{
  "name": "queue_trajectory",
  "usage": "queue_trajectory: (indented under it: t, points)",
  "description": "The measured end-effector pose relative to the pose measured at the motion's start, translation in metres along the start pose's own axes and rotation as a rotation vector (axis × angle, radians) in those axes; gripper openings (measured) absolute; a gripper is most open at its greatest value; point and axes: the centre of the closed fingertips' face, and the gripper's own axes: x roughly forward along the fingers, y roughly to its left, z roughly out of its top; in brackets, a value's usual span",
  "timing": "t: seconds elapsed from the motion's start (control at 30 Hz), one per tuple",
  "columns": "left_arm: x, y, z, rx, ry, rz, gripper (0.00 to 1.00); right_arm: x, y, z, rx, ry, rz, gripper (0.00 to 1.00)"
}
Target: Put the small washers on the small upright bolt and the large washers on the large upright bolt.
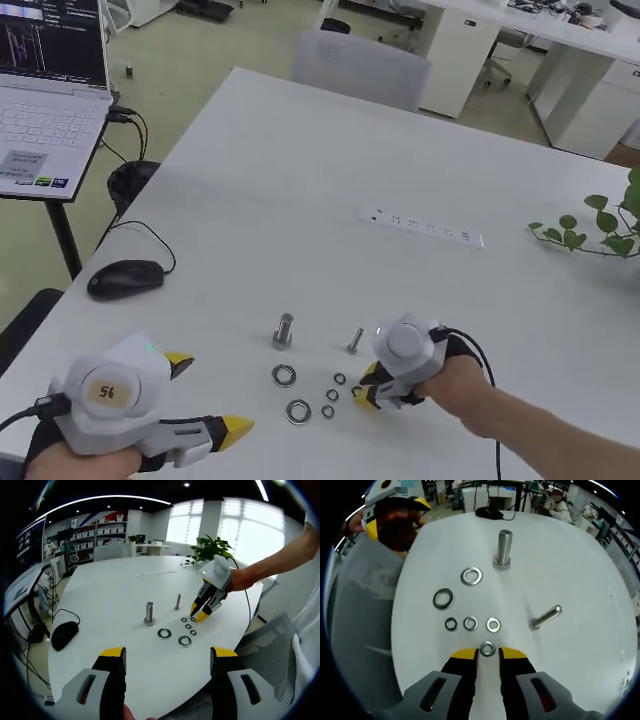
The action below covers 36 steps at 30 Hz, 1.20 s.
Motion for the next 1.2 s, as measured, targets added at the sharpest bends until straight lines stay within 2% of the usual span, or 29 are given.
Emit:
queue_trajectory:
  t: [0.27,0.63,0.93,1.2]
  points:
    - [0.003,-0.003,0.003,0.005,-0.006,-0.004,0.67,0.0,0.002,0.0,0.007,-0.028,-0.004,0.18]
    - [0.004,-0.009,0.004,0.012,-0.003,-0.007,0.67,0.0,0.003,0.0,-0.006,-0.021,-0.017,0.15]
    - [-0.001,-0.004,0.006,0.013,-0.003,0.008,0.66,-0.001,0.006,-0.002,0.067,-0.053,-0.025,0.15]
    - [-0.001,-0.006,0.005,0.018,0.004,0.004,0.66,-0.001,0.011,-0.002,-0.169,-0.018,0.061,0.18]
